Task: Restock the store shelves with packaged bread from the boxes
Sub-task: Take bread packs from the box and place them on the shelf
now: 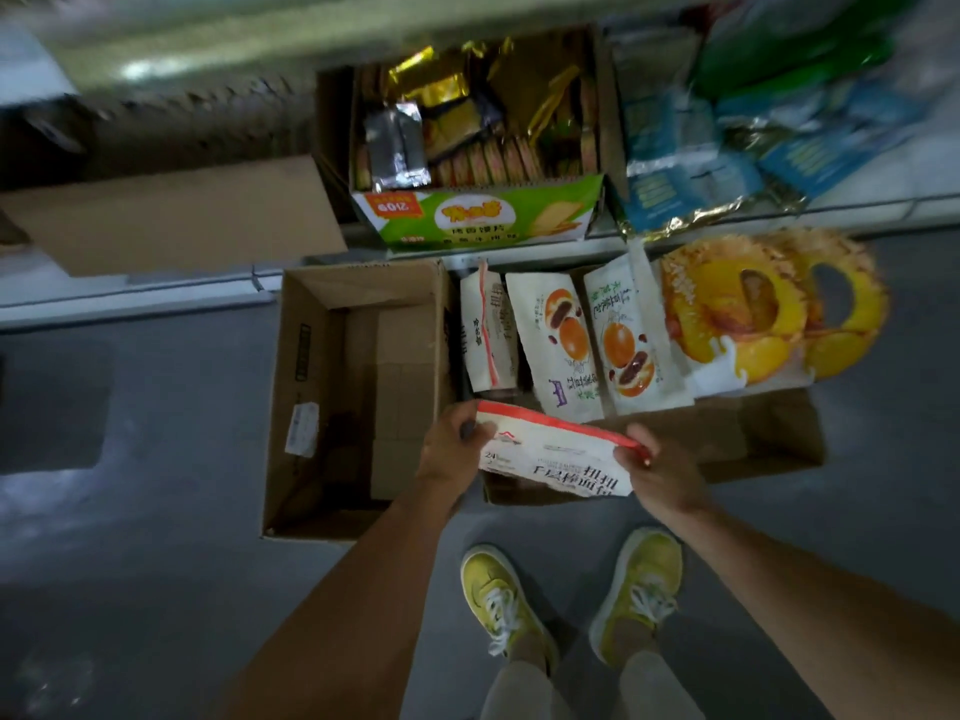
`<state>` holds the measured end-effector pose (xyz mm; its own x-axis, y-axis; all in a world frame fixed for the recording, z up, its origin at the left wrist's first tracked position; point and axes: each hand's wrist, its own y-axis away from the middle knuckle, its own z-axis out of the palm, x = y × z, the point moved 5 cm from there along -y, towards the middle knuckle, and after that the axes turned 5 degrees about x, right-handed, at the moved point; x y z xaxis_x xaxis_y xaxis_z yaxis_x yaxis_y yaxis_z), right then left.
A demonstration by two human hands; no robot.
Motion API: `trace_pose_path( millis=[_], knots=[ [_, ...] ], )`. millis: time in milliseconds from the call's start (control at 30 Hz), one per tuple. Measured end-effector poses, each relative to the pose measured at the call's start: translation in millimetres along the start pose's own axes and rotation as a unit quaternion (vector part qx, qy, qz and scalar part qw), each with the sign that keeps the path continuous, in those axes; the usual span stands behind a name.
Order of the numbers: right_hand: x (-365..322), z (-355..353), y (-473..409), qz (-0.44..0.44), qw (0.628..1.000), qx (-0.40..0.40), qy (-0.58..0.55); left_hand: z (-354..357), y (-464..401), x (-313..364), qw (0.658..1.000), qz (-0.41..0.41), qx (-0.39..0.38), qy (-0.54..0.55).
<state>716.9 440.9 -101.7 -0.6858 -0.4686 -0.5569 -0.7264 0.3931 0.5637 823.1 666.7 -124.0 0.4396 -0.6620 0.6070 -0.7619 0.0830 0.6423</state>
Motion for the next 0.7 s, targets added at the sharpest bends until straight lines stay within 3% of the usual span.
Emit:
trace_pose_path(
  millis=[300,600,700],
  knots=[
    [-140,-132,47,-0.128,0.990,0.048,-0.017,-104,89,132,0.988,0.112,0.069,0.083],
    [-279,-259,132,-0.231,0.965,0.107,-0.067,-213,193,281,0.947,0.265,0.151,0.104],
    [-320,-298,162,-0.253,0.949,0.141,-0.127,-245,227,318,0.934,0.277,0.184,0.129]
  ],
)
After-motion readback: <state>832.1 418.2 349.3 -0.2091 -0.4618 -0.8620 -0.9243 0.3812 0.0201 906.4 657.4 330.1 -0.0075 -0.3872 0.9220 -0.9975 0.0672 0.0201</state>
